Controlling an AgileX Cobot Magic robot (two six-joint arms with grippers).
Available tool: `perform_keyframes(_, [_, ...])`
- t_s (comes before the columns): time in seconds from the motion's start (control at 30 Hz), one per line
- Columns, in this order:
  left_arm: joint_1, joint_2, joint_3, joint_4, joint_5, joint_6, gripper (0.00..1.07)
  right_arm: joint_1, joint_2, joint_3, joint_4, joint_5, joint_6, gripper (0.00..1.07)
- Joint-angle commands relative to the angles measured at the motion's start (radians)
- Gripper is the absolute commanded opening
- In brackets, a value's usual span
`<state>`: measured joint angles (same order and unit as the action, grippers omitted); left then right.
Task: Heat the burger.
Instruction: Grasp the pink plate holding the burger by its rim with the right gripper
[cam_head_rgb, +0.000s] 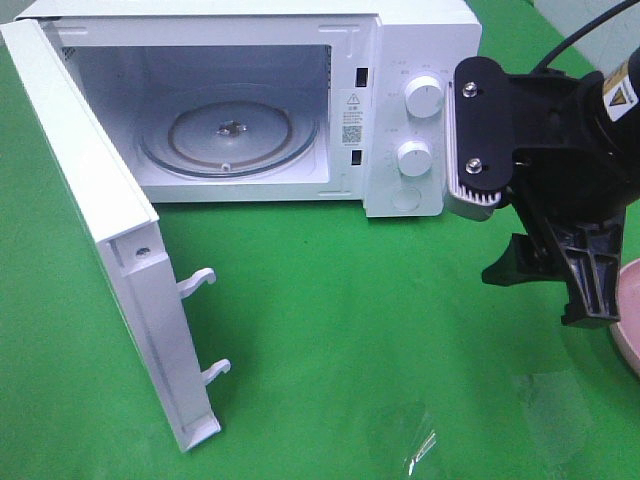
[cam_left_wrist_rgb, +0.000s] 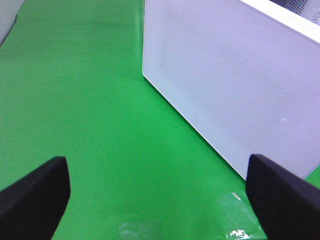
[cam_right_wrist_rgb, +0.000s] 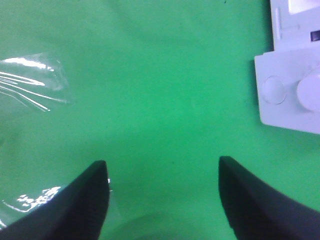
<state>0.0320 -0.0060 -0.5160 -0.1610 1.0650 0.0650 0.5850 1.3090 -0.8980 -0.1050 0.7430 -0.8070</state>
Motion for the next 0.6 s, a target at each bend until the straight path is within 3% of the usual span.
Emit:
perform_keyframes(0.03, [0.000,-0.005,0.000,-0.007,0.005,-0.004,0.87,-0.052,-0.005,0.003,-0.005,0.047,0.102,0.75])
perform_keyframes(0.27, [0.000,-0.005,0.000,-0.007,0.005,-0.004,0.87,-0.135,-0.005,0.003,-0.011,0.086,0.164,0.76])
perform_keyframes(0.33, [0.000,-0.005,0.000,-0.007,0.005,-0.004,0.87,-0.206,-0.005,0.003,-0.011,0.106,0.218,0.76])
perform_keyframes(0.6, [0.000,-0.005,0.000,-0.007,0.005,-0.004,0.87,-0.354,-0.005,0.003,-0.003,0.108,0.338,0.76])
